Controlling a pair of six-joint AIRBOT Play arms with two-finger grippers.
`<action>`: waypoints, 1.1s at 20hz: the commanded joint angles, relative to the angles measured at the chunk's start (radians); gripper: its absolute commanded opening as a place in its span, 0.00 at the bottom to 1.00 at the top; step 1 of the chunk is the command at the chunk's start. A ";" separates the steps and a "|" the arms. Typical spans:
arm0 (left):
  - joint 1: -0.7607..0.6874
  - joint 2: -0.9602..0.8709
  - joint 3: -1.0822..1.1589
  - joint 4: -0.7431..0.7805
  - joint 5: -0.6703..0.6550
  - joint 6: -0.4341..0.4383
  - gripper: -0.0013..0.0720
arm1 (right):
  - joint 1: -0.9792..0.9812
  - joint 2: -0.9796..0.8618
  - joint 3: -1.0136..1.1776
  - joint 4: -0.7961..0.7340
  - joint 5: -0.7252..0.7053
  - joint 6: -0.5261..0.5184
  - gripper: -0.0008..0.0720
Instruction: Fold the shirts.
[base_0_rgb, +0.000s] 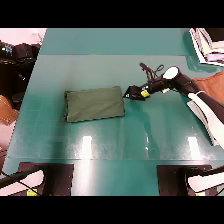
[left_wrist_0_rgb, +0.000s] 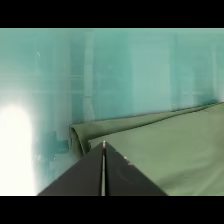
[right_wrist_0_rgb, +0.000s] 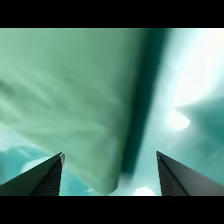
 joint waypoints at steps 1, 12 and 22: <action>0.001 0.001 0.000 -0.010 0.018 0.000 0.05 | -0.018 -0.084 -0.028 0.146 -0.003 -0.037 0.80; -0.015 0.001 0.000 -0.033 0.023 0.000 0.05 | 0.205 -0.327 0.368 0.220 -0.001 -0.087 0.03; -0.264 -0.002 0.000 -0.034 0.074 0.000 0.05 | -0.272 0.033 0.382 -0.079 0.051 0.047 0.03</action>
